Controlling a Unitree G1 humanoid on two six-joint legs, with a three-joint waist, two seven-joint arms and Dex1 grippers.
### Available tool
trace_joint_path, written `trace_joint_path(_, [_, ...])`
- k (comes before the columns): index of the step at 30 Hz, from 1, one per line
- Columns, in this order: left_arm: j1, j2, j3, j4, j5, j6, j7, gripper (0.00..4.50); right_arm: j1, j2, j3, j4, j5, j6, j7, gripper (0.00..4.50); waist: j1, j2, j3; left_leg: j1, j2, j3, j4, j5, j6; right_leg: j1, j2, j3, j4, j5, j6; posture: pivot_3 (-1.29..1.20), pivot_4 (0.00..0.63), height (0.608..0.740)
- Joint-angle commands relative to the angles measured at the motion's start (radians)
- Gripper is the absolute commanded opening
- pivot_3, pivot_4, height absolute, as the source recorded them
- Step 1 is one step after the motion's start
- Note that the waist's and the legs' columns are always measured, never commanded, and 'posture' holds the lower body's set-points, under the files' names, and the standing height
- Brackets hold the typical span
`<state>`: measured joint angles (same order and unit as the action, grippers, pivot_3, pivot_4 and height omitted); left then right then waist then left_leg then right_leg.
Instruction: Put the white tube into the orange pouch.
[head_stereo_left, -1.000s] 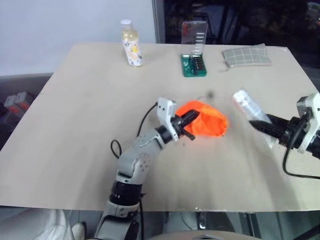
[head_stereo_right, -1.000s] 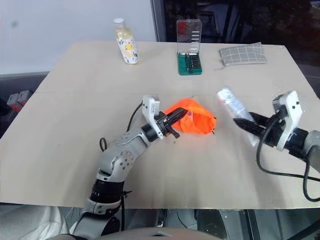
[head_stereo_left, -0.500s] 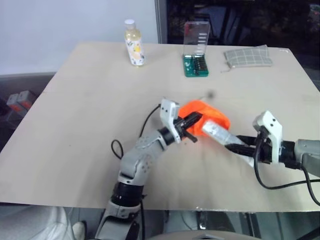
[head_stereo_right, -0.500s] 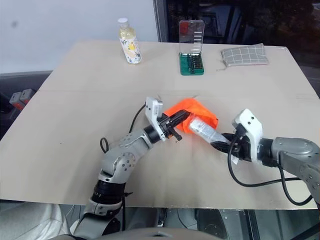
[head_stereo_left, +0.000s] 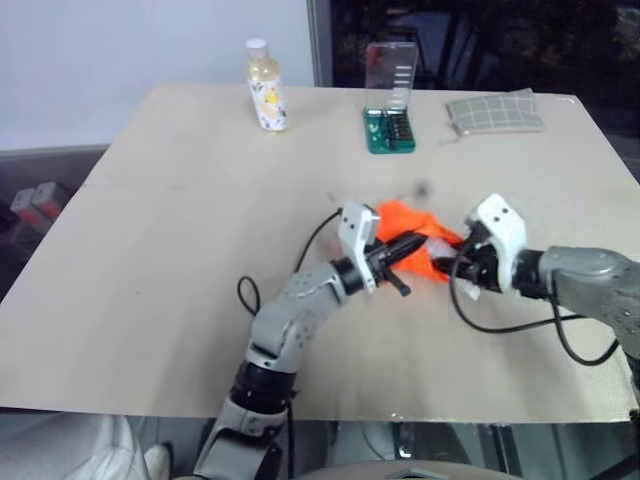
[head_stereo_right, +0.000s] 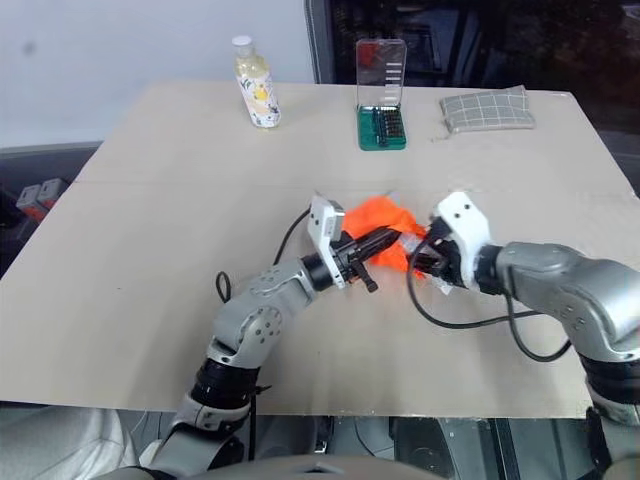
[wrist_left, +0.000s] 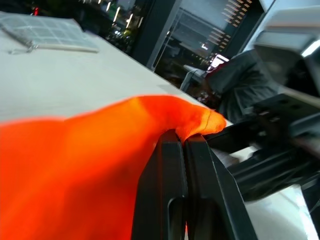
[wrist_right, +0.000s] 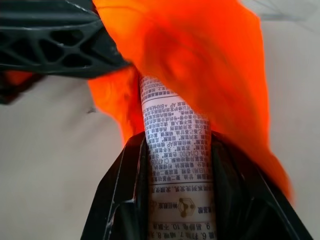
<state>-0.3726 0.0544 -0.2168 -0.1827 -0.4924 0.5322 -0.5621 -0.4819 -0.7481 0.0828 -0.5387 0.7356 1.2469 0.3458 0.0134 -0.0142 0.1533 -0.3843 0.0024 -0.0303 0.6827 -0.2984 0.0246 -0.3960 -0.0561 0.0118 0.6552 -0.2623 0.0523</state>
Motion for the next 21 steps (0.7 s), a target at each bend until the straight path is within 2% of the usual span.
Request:
trace_joint_path(1, [0.003,-0.004,-0.018,-0.034,-0.002,-0.012,-0.016,0.0,-0.059,0.065,0.045,0.036,-0.1,0.003,-0.087,1.59,-0.001,0.0,0.0,0.0,0.0,0.0,0.0,0.0,0.0,0.0,0.0,0.001,0.0,0.0,0.0,0.0,0.15,0.74])
trace_joint_path(6, [0.031,-0.001,-0.029,-0.067,-0.013,0.003,-0.016,0.0,-0.095,0.121,0.117,0.063,-0.202,-0.042,-0.106,1.59,0.0,0.0,0.0,-0.002,0.0,0.0,0.0,0.002,-0.004,-0.002,-0.001,0.001,-0.001,0.0,0.0,0.0,0.15,0.74])
trace_joint_path(7, [0.031,0.0,-0.029,-0.068,-0.014,0.004,-0.016,0.0,-0.097,0.127,0.117,0.068,-0.218,-0.055,-0.103,2.14,0.0,0.0,0.0,-0.002,0.0,0.0,0.0,0.002,-0.004,-0.002,-0.001,0.0,-0.001,0.0,0.0,0.0,0.15,0.74])
trace_joint_path(8, [0.031,0.0,-0.027,-0.068,-0.015,0.005,-0.015,0.0,-0.099,0.13,0.116,0.071,-0.234,-0.074,-0.098,2.45,0.0,0.0,0.0,-0.002,0.0,0.0,0.0,0.002,-0.004,-0.002,-0.001,0.0,-0.001,0.0,0.0,0.0,0.15,0.74])
trace_joint_path(12, [0.034,0.011,-0.016,-0.061,-0.014,0.005,-0.017,0.0,-0.12,0.161,0.069,0.063,-0.246,-0.093,-0.084,4.33,-0.002,0.0,0.0,-0.002,0.0,0.0,0.0,0.0,-0.001,-0.002,-0.001,0.001,0.0,0.0,0.0,0.0,0.15,0.74])
trace_joint_path(15, [0.034,0.008,0.0,-0.055,-0.015,0.005,-0.001,0.0,-0.108,0.165,-0.007,0.004,-0.184,-0.053,-0.038,4.45,-0.002,0.0,0.0,-0.001,0.0,0.0,0.0,0.0,0.0,-0.002,-0.001,0.001,0.0,0.0,0.0,0.0,0.15,0.74])
trace_joint_path(21, [0.002,-0.011,0.088,-0.02,-0.043,0.013,0.048,0.0,0.024,0.109,-0.304,-0.179,0.139,0.041,0.142,4.45,0.0,0.0,0.0,-0.004,0.0,-0.002,0.0,-0.001,0.001,-0.002,-0.001,-0.002,-0.002,0.0,0.0,0.0,0.15,0.74])
